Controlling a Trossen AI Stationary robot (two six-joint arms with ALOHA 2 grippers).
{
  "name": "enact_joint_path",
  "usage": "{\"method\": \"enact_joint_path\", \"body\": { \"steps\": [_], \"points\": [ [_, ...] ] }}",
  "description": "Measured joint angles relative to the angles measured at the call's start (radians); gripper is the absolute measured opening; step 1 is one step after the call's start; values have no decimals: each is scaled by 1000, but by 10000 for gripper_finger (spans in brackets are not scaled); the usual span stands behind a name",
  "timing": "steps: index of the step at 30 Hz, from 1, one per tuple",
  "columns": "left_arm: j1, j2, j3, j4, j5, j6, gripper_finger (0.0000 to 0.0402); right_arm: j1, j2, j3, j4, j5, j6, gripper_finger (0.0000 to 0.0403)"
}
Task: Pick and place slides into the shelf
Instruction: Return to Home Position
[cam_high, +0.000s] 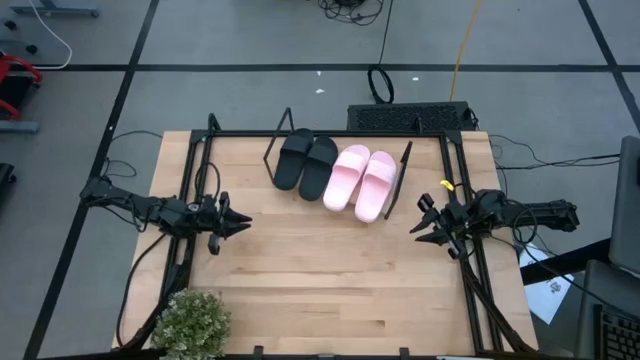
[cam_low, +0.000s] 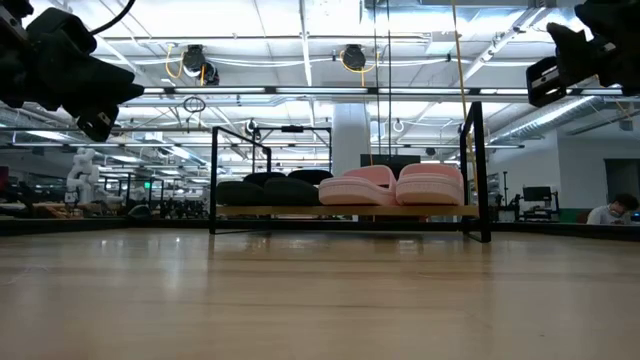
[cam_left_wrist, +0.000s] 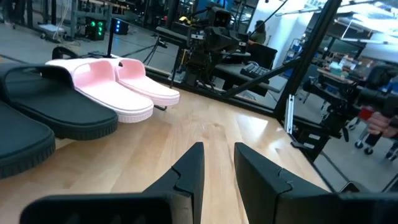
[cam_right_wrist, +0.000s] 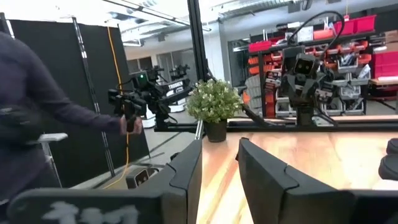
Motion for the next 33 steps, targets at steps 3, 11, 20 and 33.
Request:
{"method": "enact_joint_path", "body": {
  "steps": [3, 11, 20, 33],
  "points": [
    [0, 0, 0, -1, -1, -15, 86, 0, 0, 0, 8, 1, -2, 96],
    [0, 0, 0, 0, -2, -7, 86, 0, 0, 0, 8, 1, -2, 96],
    [0, 0, 0, 1, -3, -7, 86, 0, 0, -1, 8, 2, -2, 96],
    [0, 0, 0, 2, -3, -6, 86, 0, 0, -1, 8, 2, -2, 96]
  ]
}}
